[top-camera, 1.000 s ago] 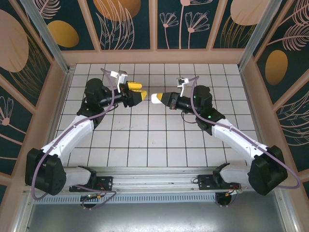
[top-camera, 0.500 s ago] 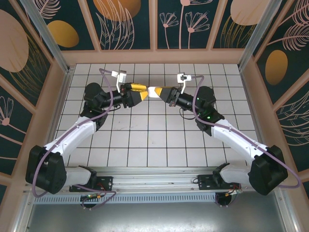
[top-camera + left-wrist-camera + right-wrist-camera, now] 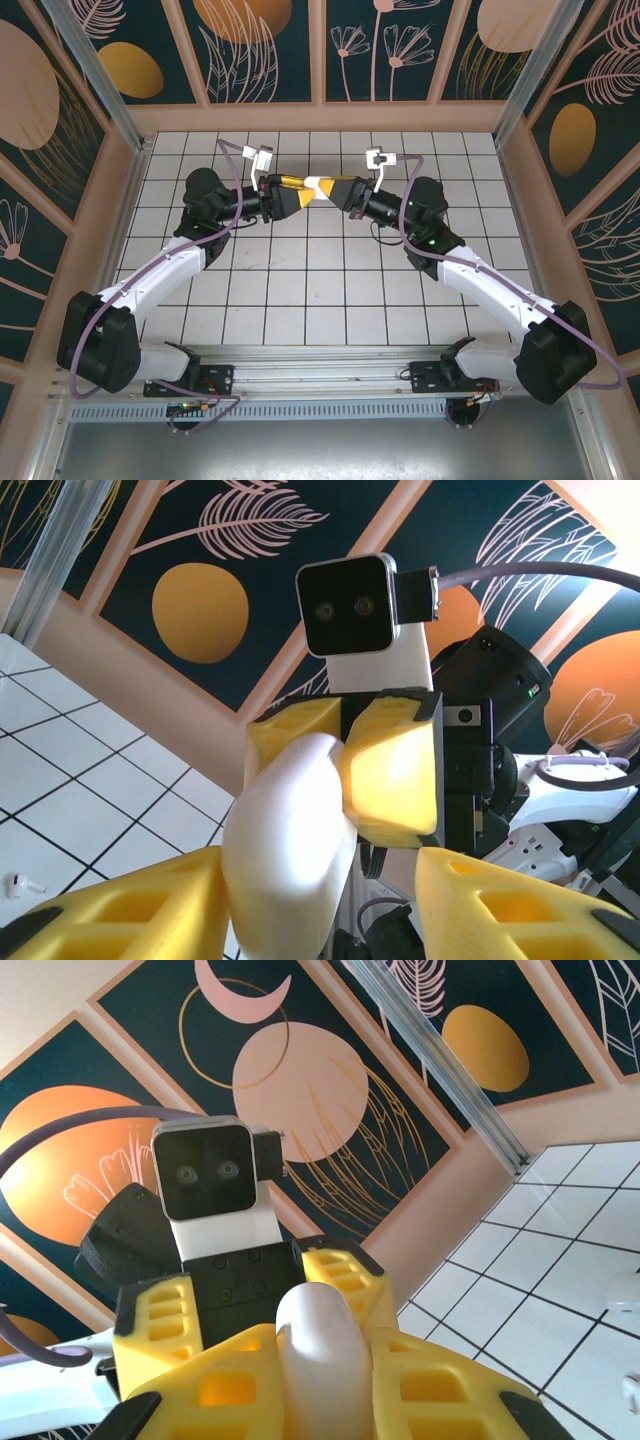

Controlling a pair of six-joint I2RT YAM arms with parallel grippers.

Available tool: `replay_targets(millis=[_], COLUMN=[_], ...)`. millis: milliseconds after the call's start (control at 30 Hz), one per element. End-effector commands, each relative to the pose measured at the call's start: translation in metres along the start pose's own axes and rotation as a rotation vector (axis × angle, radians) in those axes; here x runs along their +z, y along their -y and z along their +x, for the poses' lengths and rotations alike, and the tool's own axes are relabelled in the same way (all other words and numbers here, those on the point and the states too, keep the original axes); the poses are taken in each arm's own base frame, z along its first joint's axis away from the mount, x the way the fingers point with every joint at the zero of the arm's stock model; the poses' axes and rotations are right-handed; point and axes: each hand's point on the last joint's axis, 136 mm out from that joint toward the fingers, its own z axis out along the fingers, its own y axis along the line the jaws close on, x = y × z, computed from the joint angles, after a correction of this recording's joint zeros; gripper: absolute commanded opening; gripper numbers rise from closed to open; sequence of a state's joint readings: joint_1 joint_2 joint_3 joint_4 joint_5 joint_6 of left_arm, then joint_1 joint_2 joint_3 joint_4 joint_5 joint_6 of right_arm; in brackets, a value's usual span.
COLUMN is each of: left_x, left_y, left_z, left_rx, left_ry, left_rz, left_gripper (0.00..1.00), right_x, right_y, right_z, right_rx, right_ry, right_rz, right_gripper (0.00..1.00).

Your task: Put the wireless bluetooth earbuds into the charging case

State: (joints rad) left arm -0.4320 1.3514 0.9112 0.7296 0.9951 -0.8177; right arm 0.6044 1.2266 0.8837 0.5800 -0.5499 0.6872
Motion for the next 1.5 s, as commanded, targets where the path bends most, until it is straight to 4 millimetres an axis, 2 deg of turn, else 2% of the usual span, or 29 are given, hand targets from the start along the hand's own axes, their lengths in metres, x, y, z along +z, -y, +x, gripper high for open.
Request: replay_targets(millis=[0,367,567,633,733,867,967,1067,1233,1467], left_x=[0.003,0.005,0.000,-0.002,-0.006,-0.012,-0.017,-0.021,-0.023,-0.020], left_y=[0.012,0.011,0.007,0.008,0.011,0.021,0.029,0.035,0.040,0.036], left_z=[-0.008,-0.007,0.000,0.002,0.005,0.009,0.009,0.008,0.008,0.009], left_rx=[0.038,0.060,0.197,0.257,0.352,0.485,0.572,0.625,0.600,0.550], left_ry=[0.002,-0.016,-0.099,-0.127,-0.160,-0.166,-0.153,-0.136,-0.115,-0.123], left_rz=[0.036,0.026,-0.069,-0.090,-0.105,-0.088,-0.084,-0.096,-0.087,-0.076], left_gripper=[0.45,0.16,0.12,0.10,0.08,0.05,0.02,0.00,0.00,0.00], right_x=[-0.002,0.002,0.003,0.001,-0.003,-0.009,-0.013,-0.015,-0.012,0.000], right_y=[-0.032,-0.034,-0.025,-0.029,-0.041,-0.059,-0.063,-0.057,-0.040,-0.040], right_z=[-0.023,-0.017,-0.017,-0.019,-0.022,-0.023,-0.016,-0.005,0.013,0.025], right_rx=[-0.080,-0.083,-0.082,-0.102,-0.147,-0.222,-0.263,-0.280,-0.294,-0.313], right_ry=[0.059,0.022,-0.047,-0.074,-0.128,-0.199,-0.251,-0.306,-0.372,-0.414], right_rz=[-0.076,-0.072,0.023,0.038,0.035,0.005,0.000,0.014,0.073,0.049], right_gripper=[0.06,0.07,0.37,0.46,0.53,0.56,0.57,0.58,0.59,0.59])
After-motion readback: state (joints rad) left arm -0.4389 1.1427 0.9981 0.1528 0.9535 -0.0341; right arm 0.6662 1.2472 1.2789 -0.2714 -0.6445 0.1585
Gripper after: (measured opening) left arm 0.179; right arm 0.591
